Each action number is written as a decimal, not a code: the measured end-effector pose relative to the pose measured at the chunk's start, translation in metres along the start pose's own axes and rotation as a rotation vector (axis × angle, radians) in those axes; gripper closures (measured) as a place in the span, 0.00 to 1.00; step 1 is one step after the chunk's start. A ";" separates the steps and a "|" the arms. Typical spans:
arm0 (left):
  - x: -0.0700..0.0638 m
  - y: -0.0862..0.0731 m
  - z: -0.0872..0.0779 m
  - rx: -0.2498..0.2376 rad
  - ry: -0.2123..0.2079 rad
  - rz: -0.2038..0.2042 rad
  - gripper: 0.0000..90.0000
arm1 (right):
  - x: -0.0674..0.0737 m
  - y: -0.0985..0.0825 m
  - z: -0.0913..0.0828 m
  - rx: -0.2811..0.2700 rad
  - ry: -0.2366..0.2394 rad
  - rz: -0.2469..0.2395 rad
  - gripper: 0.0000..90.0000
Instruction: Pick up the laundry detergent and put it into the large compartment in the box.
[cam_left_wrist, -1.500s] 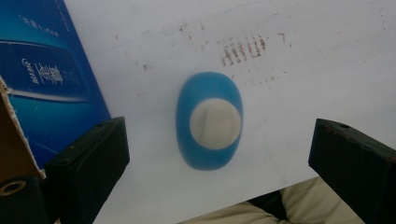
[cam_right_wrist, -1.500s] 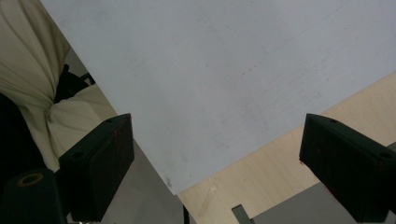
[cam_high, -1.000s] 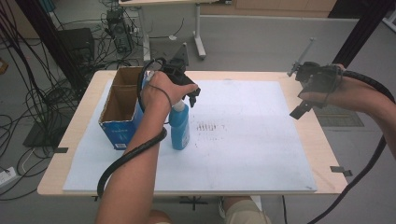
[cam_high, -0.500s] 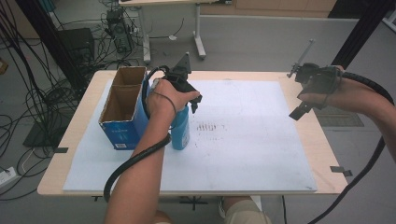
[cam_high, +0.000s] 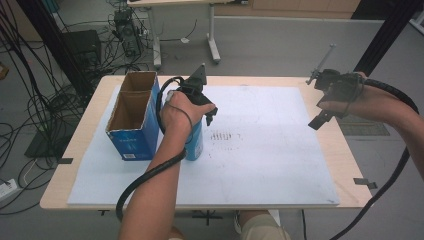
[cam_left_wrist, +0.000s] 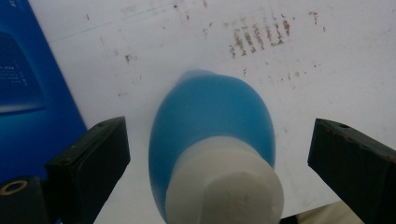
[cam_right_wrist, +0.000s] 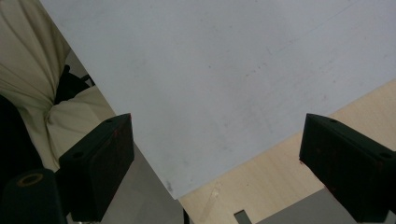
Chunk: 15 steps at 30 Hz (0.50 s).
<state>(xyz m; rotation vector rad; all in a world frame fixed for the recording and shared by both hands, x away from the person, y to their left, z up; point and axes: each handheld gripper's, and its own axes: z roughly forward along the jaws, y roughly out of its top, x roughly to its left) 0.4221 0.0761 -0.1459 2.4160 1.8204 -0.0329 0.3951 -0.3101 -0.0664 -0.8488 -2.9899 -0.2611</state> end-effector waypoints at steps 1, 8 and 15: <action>0.001 0.000 0.002 0.002 -0.001 -0.001 0.07 | 0.000 0.000 0.000 0.000 0.000 0.000 0.11; 0.000 0.001 0.008 0.014 0.005 0.000 0.07 | -0.001 0.000 0.001 0.003 0.000 0.000 0.11; -0.002 0.002 0.010 0.022 0.012 0.004 0.07 | 0.000 0.001 0.003 0.004 -0.001 -0.002 0.11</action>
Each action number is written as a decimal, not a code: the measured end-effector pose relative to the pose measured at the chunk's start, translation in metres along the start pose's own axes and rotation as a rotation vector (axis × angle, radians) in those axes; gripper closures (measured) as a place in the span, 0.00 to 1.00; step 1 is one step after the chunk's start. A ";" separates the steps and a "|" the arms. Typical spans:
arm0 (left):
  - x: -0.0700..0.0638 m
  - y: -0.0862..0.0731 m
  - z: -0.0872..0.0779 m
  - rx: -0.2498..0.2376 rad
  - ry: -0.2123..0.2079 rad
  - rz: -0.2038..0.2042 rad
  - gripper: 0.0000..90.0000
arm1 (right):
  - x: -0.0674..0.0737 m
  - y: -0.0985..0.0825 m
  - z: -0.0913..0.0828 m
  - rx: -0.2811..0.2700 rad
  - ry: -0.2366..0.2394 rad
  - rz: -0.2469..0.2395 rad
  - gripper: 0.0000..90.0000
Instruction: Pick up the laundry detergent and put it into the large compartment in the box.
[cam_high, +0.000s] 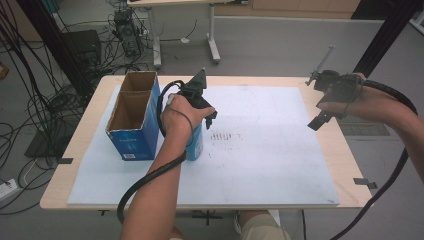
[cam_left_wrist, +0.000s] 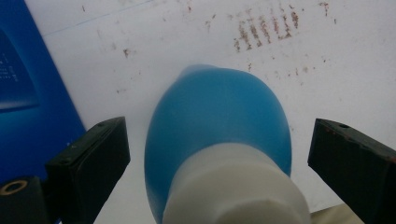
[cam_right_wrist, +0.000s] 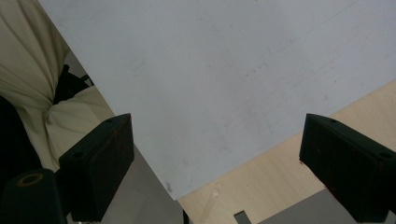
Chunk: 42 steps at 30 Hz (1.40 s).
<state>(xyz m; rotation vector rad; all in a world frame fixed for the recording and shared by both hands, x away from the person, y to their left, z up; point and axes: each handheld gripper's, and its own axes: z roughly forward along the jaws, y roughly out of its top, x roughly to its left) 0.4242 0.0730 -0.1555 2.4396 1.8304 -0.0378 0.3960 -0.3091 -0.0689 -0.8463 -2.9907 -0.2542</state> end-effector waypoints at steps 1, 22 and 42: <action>0.000 0.000 0.000 -0.001 -0.001 0.001 0.07 | 0.000 0.000 0.000 -0.001 0.001 0.001 0.11; -0.009 0.003 0.003 0.012 0.049 0.018 0.07 | -0.001 -0.001 0.001 -0.002 0.001 0.004 0.11; -0.015 0.002 0.003 0.010 0.068 0.033 0.07 | -0.001 -0.001 0.000 -0.001 -0.001 0.007 0.11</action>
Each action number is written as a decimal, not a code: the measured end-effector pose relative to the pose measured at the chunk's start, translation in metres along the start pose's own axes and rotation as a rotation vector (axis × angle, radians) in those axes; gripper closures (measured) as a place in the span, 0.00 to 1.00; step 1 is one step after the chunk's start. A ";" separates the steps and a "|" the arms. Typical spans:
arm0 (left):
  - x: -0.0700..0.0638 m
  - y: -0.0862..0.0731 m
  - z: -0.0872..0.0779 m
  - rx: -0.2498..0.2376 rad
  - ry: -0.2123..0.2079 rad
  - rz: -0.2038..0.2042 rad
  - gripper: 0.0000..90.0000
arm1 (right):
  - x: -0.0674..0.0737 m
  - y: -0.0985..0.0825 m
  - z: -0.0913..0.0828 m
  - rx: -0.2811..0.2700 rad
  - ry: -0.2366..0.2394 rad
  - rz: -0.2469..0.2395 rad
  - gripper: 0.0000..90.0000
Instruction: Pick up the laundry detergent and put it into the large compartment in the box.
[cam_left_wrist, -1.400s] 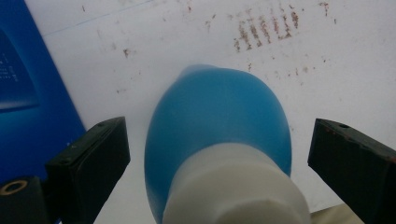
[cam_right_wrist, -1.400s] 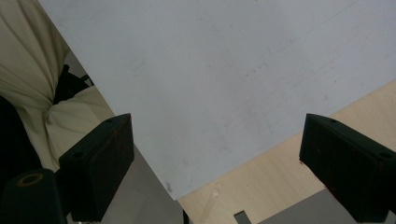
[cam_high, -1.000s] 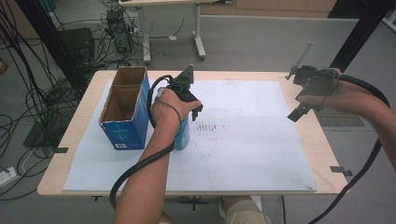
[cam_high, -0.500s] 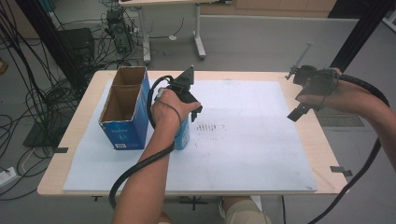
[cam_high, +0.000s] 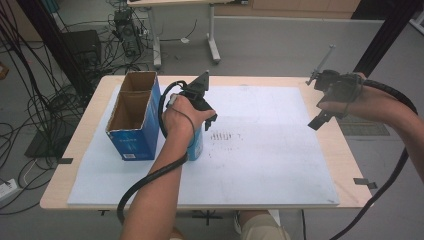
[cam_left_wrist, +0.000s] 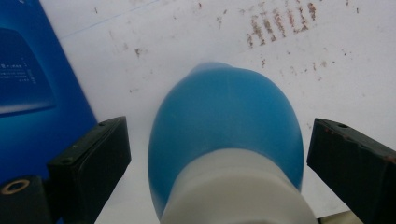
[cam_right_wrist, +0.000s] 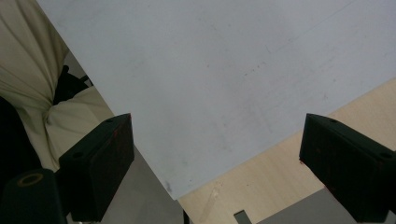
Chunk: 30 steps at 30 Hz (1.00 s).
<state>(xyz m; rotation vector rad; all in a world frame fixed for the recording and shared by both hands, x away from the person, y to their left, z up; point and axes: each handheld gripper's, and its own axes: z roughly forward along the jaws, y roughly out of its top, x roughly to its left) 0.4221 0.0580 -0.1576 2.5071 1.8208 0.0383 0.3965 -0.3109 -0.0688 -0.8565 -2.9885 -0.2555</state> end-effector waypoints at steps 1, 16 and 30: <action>-0.001 0.000 0.000 0.000 0.003 0.000 0.07 | 0.000 -0.001 0.000 -0.001 0.000 0.001 0.11; -0.002 0.001 -0.001 -0.003 0.008 0.004 0.07 | 0.000 -0.002 0.000 -0.004 0.001 0.003 0.11; 0.001 0.001 -0.001 -0.002 -0.002 0.003 0.08 | -0.001 -0.001 0.001 -0.001 0.004 0.002 0.11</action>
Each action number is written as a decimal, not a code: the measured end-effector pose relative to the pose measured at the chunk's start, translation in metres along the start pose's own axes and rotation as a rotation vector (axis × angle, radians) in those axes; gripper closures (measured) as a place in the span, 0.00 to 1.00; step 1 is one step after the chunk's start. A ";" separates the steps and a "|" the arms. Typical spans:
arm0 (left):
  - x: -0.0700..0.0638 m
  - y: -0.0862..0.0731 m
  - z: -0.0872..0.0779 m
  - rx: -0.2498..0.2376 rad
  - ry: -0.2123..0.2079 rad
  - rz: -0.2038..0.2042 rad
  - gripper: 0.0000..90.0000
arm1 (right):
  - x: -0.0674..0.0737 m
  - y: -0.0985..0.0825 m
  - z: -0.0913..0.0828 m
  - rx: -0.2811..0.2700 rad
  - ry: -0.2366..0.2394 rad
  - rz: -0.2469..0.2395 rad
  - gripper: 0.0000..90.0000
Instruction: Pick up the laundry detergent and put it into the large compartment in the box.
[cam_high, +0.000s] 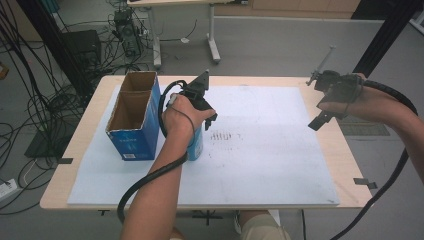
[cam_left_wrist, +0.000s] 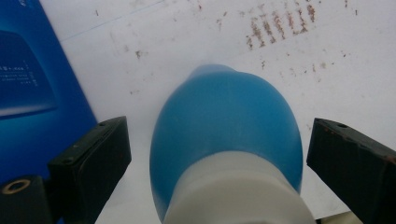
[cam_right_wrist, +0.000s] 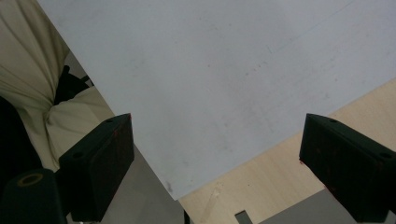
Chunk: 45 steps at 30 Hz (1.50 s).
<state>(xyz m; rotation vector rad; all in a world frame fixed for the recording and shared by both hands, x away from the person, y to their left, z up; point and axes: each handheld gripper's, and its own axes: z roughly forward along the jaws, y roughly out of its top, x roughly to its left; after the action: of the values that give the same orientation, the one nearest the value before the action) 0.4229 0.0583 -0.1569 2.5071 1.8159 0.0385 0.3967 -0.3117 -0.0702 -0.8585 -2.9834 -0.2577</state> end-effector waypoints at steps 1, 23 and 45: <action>0.000 0.001 0.000 0.002 0.001 0.004 0.08 | 0.000 0.000 0.000 -0.001 0.000 -0.001 0.11; -0.001 -0.001 -0.002 -0.007 0.005 0.002 0.08 | 0.000 0.001 0.001 0.000 0.002 -0.001 0.11; -0.002 -0.001 -0.003 -0.010 0.008 0.003 0.08 | 0.000 0.000 0.001 -0.001 0.000 -0.001 0.11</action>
<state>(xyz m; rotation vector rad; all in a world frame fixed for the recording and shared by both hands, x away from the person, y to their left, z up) 0.4210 0.0565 -0.1536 2.5067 1.8100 0.0582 0.3971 -0.3118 -0.0712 -0.8574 -2.9841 -0.2598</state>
